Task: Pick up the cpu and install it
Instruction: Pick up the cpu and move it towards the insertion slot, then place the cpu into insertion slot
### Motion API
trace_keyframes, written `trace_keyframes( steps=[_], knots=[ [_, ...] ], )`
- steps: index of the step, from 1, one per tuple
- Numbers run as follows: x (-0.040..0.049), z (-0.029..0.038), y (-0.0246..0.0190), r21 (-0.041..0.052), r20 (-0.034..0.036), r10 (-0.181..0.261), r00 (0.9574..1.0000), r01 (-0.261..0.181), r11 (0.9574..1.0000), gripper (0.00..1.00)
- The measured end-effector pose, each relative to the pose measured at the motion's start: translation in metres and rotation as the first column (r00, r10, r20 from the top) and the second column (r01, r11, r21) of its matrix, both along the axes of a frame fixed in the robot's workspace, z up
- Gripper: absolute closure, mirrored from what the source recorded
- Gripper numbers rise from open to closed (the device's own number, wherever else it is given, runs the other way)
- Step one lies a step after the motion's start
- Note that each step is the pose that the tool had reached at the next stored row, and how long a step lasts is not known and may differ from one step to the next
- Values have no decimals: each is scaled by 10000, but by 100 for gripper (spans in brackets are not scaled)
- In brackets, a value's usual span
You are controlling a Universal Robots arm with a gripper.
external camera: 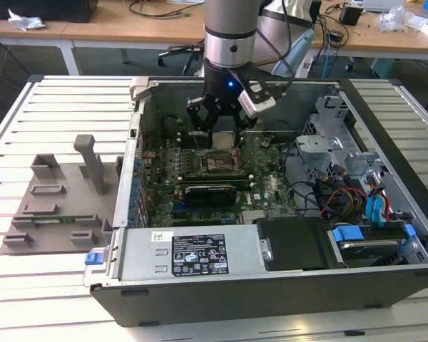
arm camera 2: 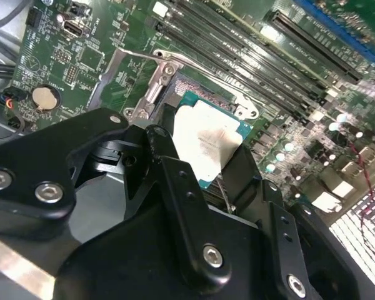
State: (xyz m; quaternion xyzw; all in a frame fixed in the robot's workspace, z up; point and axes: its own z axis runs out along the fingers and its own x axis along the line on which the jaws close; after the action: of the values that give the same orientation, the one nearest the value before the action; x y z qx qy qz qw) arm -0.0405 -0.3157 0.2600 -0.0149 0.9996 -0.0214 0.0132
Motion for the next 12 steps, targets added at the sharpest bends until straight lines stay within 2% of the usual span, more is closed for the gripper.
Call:
trace_keyframes(
  steps=[12],
  knots=[
    [15,-7,6,0,0,-2,10000,2,10000,45]
  ],
)
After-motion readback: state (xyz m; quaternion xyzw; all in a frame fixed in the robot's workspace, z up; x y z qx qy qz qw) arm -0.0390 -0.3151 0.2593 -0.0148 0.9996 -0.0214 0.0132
